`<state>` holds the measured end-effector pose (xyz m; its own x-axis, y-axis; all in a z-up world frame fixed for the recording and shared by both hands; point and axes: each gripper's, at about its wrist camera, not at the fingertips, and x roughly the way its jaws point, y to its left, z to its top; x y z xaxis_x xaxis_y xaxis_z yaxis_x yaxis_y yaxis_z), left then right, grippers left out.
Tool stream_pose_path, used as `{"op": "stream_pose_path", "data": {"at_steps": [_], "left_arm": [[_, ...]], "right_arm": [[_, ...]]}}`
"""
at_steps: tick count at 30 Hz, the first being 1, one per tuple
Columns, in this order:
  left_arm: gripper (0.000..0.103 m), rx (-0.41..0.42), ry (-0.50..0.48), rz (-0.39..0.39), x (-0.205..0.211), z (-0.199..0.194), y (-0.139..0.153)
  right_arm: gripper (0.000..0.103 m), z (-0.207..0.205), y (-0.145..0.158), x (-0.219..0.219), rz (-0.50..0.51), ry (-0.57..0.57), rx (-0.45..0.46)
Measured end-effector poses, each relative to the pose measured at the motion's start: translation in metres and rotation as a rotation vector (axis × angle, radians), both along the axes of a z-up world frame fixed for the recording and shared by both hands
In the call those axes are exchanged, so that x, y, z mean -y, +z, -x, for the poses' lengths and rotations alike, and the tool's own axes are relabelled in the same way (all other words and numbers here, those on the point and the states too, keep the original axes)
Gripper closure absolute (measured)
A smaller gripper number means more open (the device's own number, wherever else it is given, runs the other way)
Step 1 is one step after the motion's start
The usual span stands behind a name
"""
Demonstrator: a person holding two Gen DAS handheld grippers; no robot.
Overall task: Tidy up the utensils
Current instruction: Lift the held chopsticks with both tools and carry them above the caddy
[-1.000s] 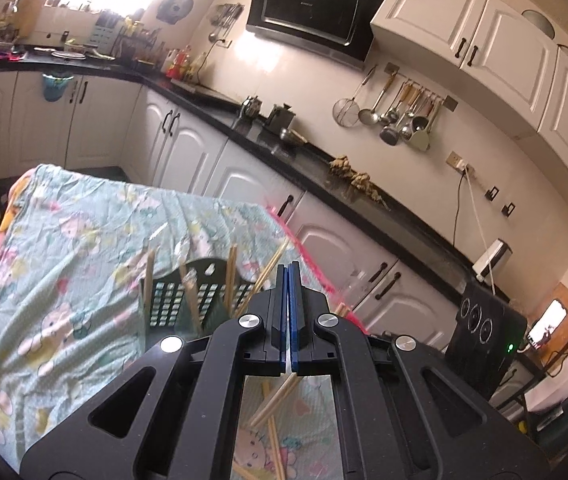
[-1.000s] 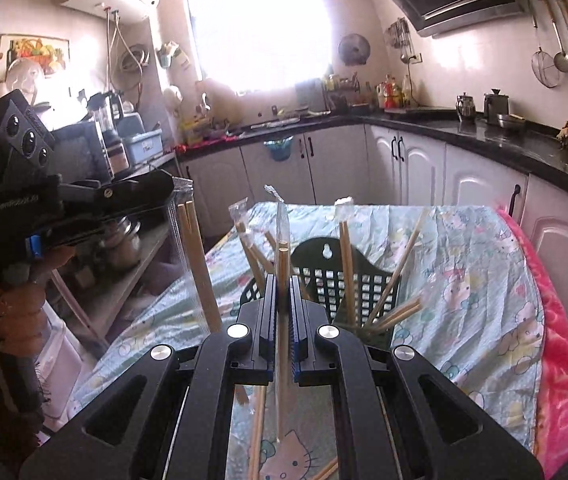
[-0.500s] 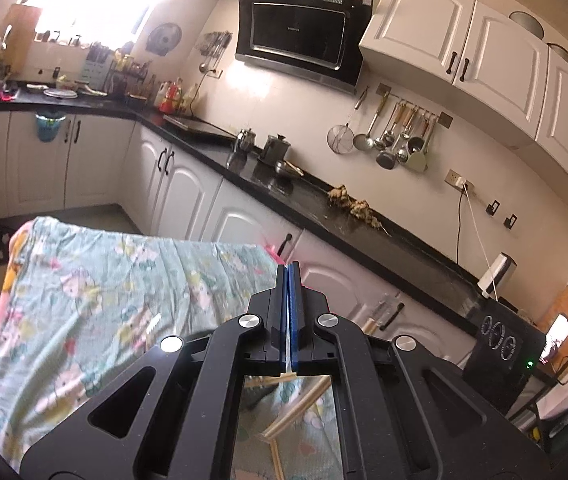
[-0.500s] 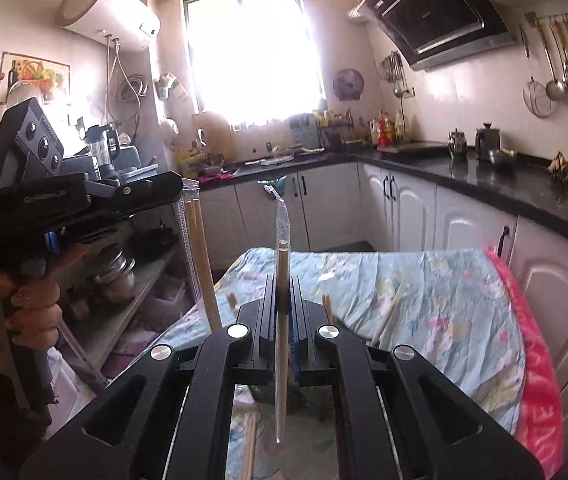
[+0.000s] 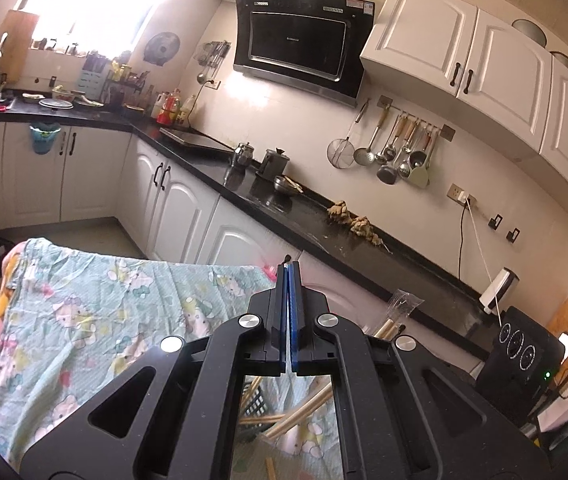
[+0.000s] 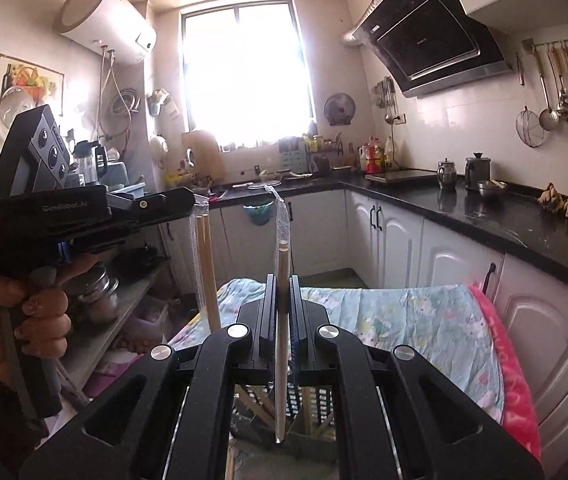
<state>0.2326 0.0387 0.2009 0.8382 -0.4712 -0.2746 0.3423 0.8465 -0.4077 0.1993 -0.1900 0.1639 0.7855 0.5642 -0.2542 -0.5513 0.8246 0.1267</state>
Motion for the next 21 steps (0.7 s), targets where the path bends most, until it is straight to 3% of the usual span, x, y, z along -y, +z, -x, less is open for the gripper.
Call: {"op": "stream_pose_path", "data": {"at_steps": [7, 21], "left_arm": [[0.103, 0.006, 0.010, -0.009, 0.010, -0.014, -0.006], [0.103, -0.035, 0.020, -0.008, 0.016, -0.034, -0.049]], "right_arm": [[0.097, -0.013, -0.004, 0.000, 0.007, -0.028, 0.026], [0.097, -0.031, -0.043, -0.013, 0.089, -0.049, 0.045]]}}
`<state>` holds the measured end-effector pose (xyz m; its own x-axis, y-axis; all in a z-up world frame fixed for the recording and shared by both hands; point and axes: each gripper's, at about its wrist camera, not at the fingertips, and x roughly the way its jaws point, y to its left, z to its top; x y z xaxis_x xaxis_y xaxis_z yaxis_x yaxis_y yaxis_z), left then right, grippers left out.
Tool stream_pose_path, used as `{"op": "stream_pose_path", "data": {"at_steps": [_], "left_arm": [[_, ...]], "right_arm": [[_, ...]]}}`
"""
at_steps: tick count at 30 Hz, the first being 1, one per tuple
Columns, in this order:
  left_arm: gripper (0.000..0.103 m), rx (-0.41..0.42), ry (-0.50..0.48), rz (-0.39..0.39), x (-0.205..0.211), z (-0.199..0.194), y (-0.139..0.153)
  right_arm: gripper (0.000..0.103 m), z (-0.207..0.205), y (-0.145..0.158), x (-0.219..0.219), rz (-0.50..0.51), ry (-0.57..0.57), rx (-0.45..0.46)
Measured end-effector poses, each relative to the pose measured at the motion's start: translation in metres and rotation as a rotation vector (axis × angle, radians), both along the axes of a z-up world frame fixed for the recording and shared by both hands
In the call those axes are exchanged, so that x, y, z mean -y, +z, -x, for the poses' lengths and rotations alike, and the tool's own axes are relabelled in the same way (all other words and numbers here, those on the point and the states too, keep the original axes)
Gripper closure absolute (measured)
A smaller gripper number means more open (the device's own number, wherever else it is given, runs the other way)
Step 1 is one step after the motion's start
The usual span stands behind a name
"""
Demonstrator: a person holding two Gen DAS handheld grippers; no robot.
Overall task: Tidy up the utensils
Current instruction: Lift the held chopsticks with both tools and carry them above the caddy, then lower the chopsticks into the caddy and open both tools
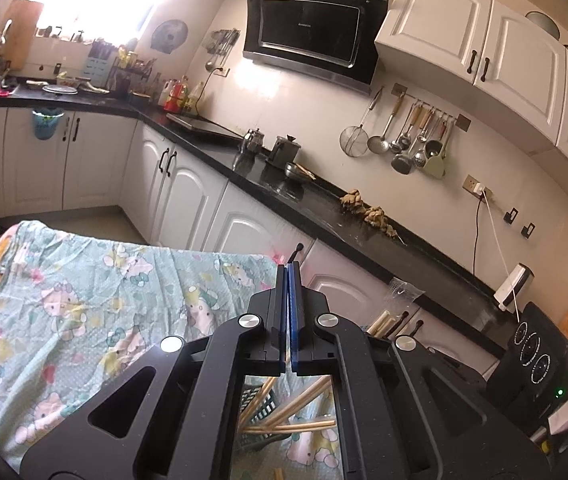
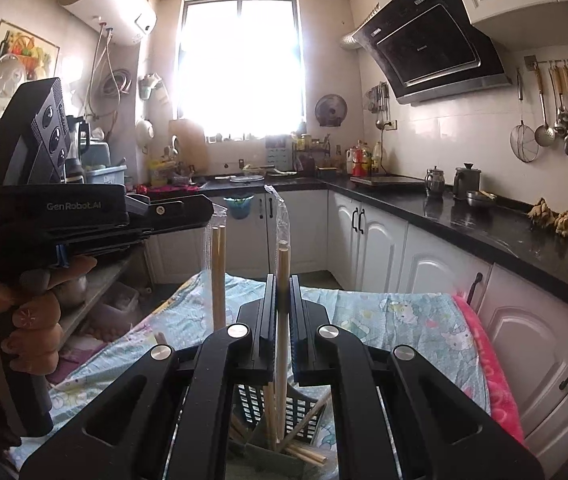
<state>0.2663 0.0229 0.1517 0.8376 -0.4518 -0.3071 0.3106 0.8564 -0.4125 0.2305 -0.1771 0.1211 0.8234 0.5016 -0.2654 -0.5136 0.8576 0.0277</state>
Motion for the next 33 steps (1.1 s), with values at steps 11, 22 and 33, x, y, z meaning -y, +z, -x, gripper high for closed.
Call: {"op": "stream_pose_path", "data": {"at_steps": [11, 22, 33], "left_arm": [[0.103, -0.064, -0.006, -0.026, 0.002, -0.006, -0.030], [0.086, -0.113, 0.018, -0.065, -0.006, 0.005, -0.045], [0.036, -0.072, 0.045, -0.042, -0.021, 0.040, -0.035]], "right_arm": [[0.097, -0.008, -0.030, -0.007, 0.024, -0.008, -0.079], [0.071, -0.007, -0.049, -0.001, 0.027, -0.030, -0.170], [0.053, 0.013, -0.040, 0.016, 0.015, -0.056, -0.172]]}}
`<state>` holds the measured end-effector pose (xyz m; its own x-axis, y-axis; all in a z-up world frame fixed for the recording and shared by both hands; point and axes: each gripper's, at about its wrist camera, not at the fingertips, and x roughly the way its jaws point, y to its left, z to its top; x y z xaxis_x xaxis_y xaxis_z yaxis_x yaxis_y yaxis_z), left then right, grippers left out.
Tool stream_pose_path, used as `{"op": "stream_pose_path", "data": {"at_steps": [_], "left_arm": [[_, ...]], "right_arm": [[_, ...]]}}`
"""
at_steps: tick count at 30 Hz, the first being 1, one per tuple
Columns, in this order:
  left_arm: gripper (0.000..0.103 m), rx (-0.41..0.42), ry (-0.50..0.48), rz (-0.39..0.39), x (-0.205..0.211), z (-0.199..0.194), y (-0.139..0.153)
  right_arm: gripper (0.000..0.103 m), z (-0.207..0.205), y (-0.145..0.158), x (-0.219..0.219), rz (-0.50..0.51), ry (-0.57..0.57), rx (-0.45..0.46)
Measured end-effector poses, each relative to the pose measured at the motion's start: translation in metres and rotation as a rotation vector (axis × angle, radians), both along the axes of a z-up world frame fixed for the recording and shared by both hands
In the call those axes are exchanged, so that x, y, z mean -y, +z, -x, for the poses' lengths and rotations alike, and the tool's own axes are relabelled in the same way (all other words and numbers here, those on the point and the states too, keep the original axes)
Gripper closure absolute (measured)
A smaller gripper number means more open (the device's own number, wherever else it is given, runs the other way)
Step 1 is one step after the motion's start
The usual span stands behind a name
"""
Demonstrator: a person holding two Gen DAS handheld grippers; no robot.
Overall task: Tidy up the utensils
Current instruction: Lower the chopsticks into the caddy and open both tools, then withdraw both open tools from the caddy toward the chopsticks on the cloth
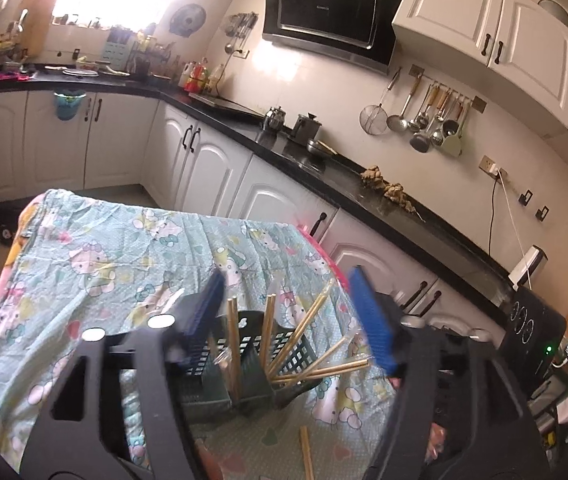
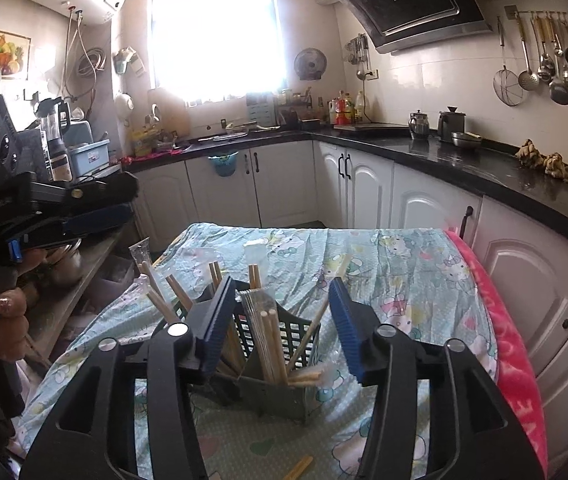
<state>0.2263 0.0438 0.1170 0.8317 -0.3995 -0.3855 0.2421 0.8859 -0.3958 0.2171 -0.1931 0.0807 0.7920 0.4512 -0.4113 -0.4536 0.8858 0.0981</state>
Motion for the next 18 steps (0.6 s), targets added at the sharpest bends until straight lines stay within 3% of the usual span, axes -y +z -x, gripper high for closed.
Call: {"op": "stream_pose_path", "data": {"at_steps": [2, 4, 8, 18], "left_arm": [[0.018, 0.012, 0.008, 0.010, -0.004, 0.007, 0.001], [0.011, 0.027, 0.018, 0.017, -0.009, 0.014, 0.002], [0.011, 0.034, 0.041, 0.024, -0.018, 0.026, 0.002], [0.011, 0.020, 0.075, 0.039, -0.036, 0.056, -0.006]], "right_arm": [[0.051, 0.007, 0.002, 0.002, -0.003, -0.004, 0.004], [0.049, 0.010, 0.004, 0.006, -0.007, -0.006, 0.004], [0.041, 0.020, 0.006, 0.009, -0.003, -0.007, 0.010], [0.035, 0.048, 0.009, 0.010, 0.008, 0.010, 0.023]]}}
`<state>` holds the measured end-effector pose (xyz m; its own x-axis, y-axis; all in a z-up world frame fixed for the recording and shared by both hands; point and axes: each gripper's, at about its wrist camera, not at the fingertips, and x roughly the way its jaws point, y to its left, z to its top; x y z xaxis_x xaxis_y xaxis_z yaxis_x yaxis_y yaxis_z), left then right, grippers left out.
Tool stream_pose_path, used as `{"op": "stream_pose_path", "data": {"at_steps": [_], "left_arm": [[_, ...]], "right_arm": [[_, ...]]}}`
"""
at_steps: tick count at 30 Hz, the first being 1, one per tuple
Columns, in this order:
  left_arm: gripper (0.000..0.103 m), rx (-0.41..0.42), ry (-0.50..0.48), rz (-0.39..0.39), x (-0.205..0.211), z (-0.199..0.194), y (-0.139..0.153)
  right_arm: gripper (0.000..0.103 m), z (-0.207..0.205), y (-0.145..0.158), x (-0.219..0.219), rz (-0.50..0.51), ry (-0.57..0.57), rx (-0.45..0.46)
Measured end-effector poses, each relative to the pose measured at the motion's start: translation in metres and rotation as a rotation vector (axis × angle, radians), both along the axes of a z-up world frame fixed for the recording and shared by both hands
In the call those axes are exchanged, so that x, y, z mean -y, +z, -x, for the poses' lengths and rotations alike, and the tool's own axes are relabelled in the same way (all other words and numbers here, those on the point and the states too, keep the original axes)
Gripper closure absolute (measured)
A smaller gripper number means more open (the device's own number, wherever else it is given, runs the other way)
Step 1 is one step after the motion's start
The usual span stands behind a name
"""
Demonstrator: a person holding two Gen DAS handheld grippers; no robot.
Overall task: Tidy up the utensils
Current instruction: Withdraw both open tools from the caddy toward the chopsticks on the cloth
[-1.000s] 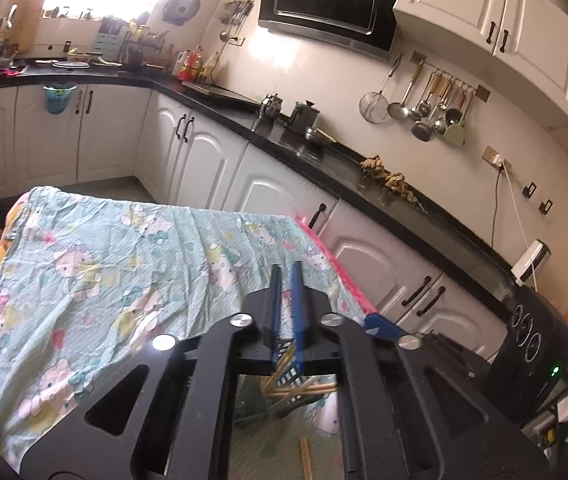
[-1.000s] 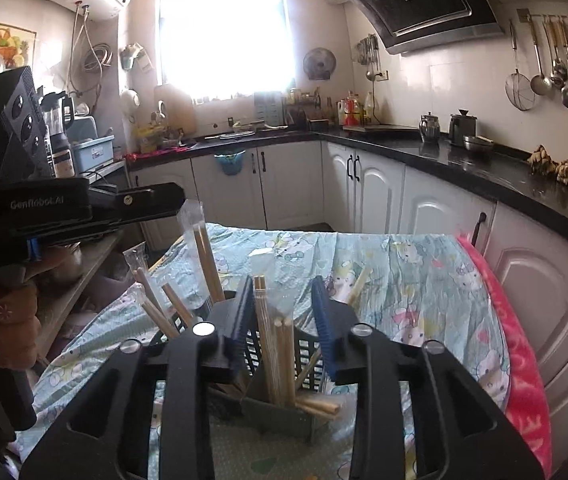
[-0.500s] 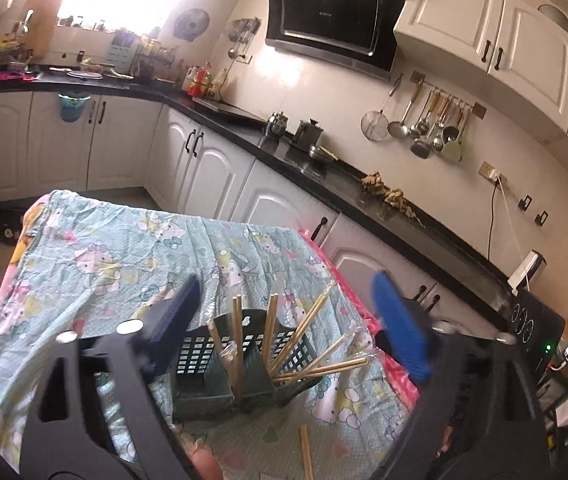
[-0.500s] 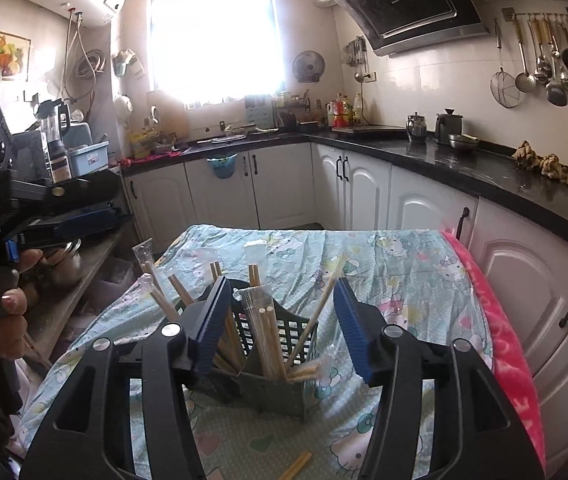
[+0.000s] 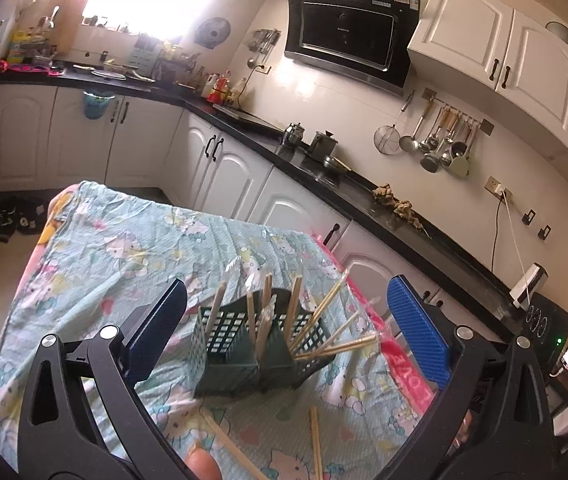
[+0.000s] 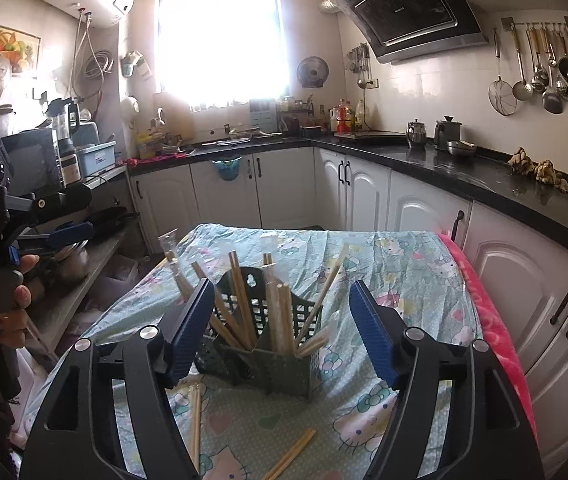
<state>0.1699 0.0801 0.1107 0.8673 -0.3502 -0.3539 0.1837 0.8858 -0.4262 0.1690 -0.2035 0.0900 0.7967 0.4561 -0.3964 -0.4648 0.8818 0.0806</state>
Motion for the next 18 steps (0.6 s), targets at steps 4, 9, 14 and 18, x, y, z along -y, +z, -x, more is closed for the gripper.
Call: {"op": "stream_pose_path", "data": {"at_steps": [4, 9, 14, 18], "left_arm": [[0.011, -0.002, 0.002, -0.002, -0.001, 0.011, -0.004], [0.011, -0.010, 0.001, -0.014, 0.002, 0.025, -0.012], [0.011, -0.025, -0.005, -0.033, 0.007, 0.032, -0.021], [0.011, -0.041, -0.010, -0.053, 0.013, 0.037, -0.030]], "right_arm": [[0.032, 0.011, -0.001, -0.002, 0.010, 0.009, 0.004], [0.031, 0.024, -0.005, -0.006, 0.023, 0.025, 0.002], [0.031, 0.032, -0.010, -0.010, 0.042, 0.038, -0.007], [0.031, 0.038, -0.018, -0.015, 0.058, 0.051, -0.022]]}}
